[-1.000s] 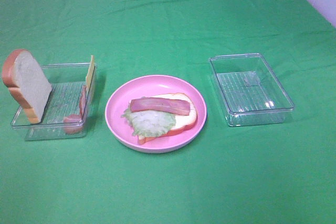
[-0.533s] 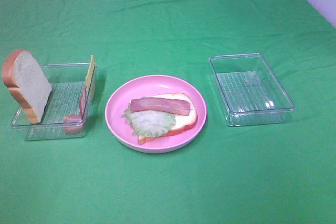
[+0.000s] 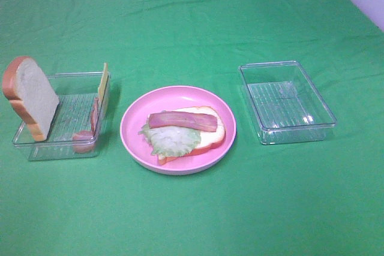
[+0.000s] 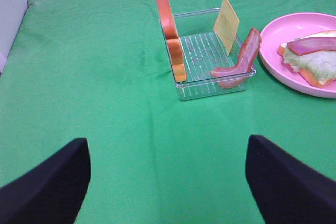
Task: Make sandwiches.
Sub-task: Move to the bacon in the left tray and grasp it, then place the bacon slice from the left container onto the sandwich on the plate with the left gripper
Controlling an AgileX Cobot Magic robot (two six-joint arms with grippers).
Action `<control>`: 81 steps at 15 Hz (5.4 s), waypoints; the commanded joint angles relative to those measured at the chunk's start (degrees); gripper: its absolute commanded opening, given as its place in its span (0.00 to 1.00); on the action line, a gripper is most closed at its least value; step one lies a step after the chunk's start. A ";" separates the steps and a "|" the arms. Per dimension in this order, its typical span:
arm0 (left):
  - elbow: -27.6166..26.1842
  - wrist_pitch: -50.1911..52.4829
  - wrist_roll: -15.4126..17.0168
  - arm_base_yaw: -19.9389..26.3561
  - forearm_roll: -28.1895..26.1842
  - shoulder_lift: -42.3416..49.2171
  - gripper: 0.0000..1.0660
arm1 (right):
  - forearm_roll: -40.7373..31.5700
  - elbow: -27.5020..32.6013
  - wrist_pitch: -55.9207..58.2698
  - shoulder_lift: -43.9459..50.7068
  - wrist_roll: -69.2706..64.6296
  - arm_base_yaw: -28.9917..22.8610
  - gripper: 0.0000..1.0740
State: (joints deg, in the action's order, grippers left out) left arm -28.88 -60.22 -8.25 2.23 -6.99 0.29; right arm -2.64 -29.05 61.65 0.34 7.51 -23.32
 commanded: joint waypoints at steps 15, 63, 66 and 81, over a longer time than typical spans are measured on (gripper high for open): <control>-5.73 12.72 1.95 -0.11 -4.58 -6.99 0.78 | -0.57 0.17 -0.74 0.63 1.32 -0.06 0.61; -53.74 9.51 36.27 -30.54 8.77 -117.00 0.00 | -0.57 0.17 -0.74 0.63 1.32 -0.06 0.61; -53.86 9.34 36.15 -30.54 7.51 -114.59 0.00 | -0.57 0.17 -0.74 0.63 1.32 -0.06 0.61; -54.09 20.40 -1.26 -30.54 -47.90 -111.55 0.00 | -0.57 0.17 -0.74 0.63 1.32 -0.06 0.61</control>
State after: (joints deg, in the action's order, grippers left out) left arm -82.79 -40.28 -8.48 -27.90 -52.83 -111.15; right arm -3.32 -28.99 61.65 0.34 8.19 -23.32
